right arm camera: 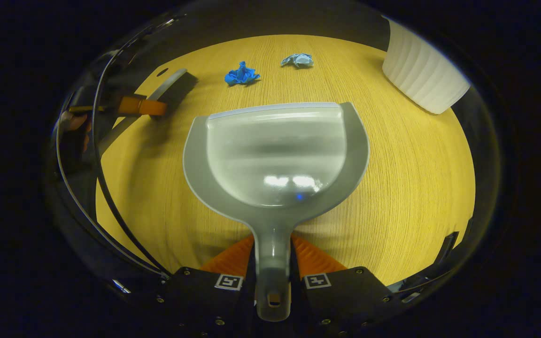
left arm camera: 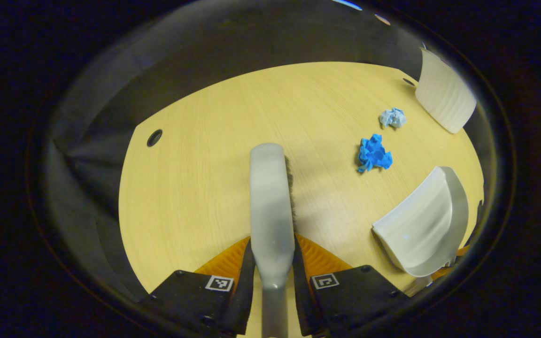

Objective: Pick up the small broom and dustpan from the desktop, sweep the trash into the dustpan with the broom, and then empty the trash into the garbage bin.

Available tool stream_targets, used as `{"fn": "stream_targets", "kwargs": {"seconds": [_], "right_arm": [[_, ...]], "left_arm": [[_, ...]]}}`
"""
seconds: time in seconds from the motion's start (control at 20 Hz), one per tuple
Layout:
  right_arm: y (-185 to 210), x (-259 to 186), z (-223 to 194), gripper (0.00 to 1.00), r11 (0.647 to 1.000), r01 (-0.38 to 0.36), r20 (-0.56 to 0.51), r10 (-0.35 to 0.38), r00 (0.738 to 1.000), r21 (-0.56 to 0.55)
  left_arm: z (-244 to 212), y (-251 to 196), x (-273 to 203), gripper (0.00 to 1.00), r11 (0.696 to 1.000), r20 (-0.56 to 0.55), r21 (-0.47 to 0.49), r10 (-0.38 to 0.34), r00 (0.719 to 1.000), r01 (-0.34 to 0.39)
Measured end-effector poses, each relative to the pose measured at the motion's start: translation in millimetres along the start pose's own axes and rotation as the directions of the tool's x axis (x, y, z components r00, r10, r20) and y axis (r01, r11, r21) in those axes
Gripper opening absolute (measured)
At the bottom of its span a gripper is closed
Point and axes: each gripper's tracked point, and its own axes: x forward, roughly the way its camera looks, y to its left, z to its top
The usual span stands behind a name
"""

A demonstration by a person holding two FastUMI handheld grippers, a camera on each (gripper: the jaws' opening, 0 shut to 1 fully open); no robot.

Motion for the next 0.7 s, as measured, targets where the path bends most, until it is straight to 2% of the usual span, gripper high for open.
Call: {"fn": "stream_targets", "kwargs": {"seconds": [0.1,0.2,0.25,0.3,0.35,0.4,0.45,0.5,0.55,0.6,0.65,0.7], "right_arm": [[0.5,-0.9,-0.6,0.33,1.0,-0.007,-0.012,0.007,1.0,0.005],[0.7,0.6,0.5,0.33,1.0,-0.011,-0.016,0.011,1.0,0.007],[0.9,0.9,-0.4,0.33,1.0,-0.013,-0.018,0.013,1.0,0.008],[0.6,1.5,0.3,0.33,1.0,-0.015,-0.018,0.015,1.0,0.013],[2.0,0.5,0.4,0.33,1.0,-0.019,-0.018,0.02,1.0,0.018],[0.6,1.2,0.7,0.33,0.999,-0.021,-0.017,0.022,1.0,0.024],[1.6,0.8,0.5,0.36,0.999,-0.022,-0.015,0.022,1.0,0.029],[1.3,0.3,1.0,0.33,0.999,-0.025,-0.013,0.025,1.0,0.037],[1.0,0.6,0.8,0.36,0.999,-0.026,-0.013,0.026,1.0,0.041],[0.7,-0.3,1.5,0.36,0.999,-0.026,-0.011,0.027,1.0,0.047],[0.5,-1.0,2.5,0.33,0.998,-0.027,-0.01,0.027,1.0,0.05],[0.5,0.6,1.8,0.33,0.998,-0.027,-0.008,0.028,1.0,0.052]], "left_arm": [[49.4,-18.1,22.4,0.45,0.993,0.021,0.115,-0.035,0.999,0.033],[77.4,-32.9,31.6,0.49,0.98,0.03,0.187,-0.067,0.997,0.06],[89.1,-42.1,35.4,0.43,0.971,0.035,0.225,-0.086,0.996,0.076],[99.7,-52.6,39.8,0.43,0.958,0.041,0.271,-0.107,0.993,0.092],[118.4,-73.6,44.7,0.45,0.922,0.048,0.366,-0.155,0.987,0.127],[129.2,-90.3,47.2,0.47,0.894,0.05,0.422,-0.191,0.98,0.153],[134.9,-101.8,51.1,0.49,0.873,0.048,0.457,-0.215,0.975,0.17],[141.9,-118.4,51.3,0.48,0.836,0.038,0.508,-0.265,0.964,0.21],[143.1,-130.2,51.9,0.46,0.808,0.029,0.539,-0.297,0.954,0.235],[138.2,-145.8,50.3,0.43,0.745,-0.004,0.604,-0.352,0.936,0.283],[134.3,-152.5,45.9,0.49,0.717,-0.021,0.623,-0.385,0.923,0.314],[126.7,-160.9,37.9,0.49,0.679,-0.047,0.641,-0.431,0.901,0.358]]}}
